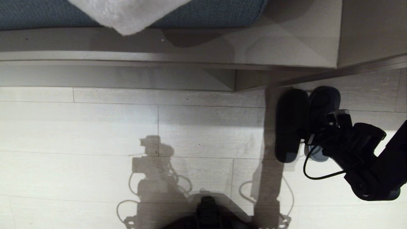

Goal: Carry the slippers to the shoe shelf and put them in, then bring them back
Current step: Pick up the slippers on the floor

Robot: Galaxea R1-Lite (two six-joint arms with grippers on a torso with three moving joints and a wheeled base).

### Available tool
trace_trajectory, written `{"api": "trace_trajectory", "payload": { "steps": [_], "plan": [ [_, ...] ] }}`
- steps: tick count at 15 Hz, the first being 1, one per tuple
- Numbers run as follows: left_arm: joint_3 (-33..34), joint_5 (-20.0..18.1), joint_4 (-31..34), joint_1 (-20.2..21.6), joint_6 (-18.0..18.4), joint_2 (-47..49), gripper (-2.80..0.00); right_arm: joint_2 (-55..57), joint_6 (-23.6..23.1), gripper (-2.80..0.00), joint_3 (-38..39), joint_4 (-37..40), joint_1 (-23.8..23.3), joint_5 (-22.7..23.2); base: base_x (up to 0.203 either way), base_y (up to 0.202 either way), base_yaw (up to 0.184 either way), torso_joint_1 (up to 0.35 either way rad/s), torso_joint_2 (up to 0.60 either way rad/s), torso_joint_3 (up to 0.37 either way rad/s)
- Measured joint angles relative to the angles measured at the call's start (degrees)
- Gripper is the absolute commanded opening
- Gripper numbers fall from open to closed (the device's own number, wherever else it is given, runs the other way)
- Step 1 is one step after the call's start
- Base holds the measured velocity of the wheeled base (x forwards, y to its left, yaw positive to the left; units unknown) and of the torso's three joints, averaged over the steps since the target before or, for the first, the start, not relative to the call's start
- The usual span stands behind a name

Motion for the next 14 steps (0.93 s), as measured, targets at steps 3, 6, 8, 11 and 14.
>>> {"api": "trace_trajectory", "payload": {
  "steps": [3,6,8,11,14],
  "plan": [
    [0.0,0.0,0.0,0.0,0.0,0.0,-2.80,0.6,0.2,0.00,-1.9,0.0,0.1,0.0,0.000,0.000,0.000,0.000,0.00,0.000],
    [0.0,0.0,0.0,0.0,0.0,0.0,-2.80,0.8,-0.1,0.00,-4.7,0.0,0.1,0.0,0.000,0.000,0.000,0.000,0.00,0.000],
    [0.0,0.0,0.0,0.0,0.0,0.0,-2.80,1.3,-0.1,0.00,-5.6,0.0,0.4,0.0,0.000,0.000,0.000,0.000,0.00,0.000],
    [0.0,0.0,0.0,0.0,0.0,0.0,-2.80,1.6,0.2,0.00,-5.6,0.0,0.8,0.0,0.000,0.000,0.000,0.000,0.00,0.000],
    [0.0,0.0,0.0,0.0,0.0,0.0,-2.80,2.6,0.1,0.00,-7.1,0.0,0.9,-0.1,0.000,0.000,0.000,0.000,0.00,0.000]
  ]
}}
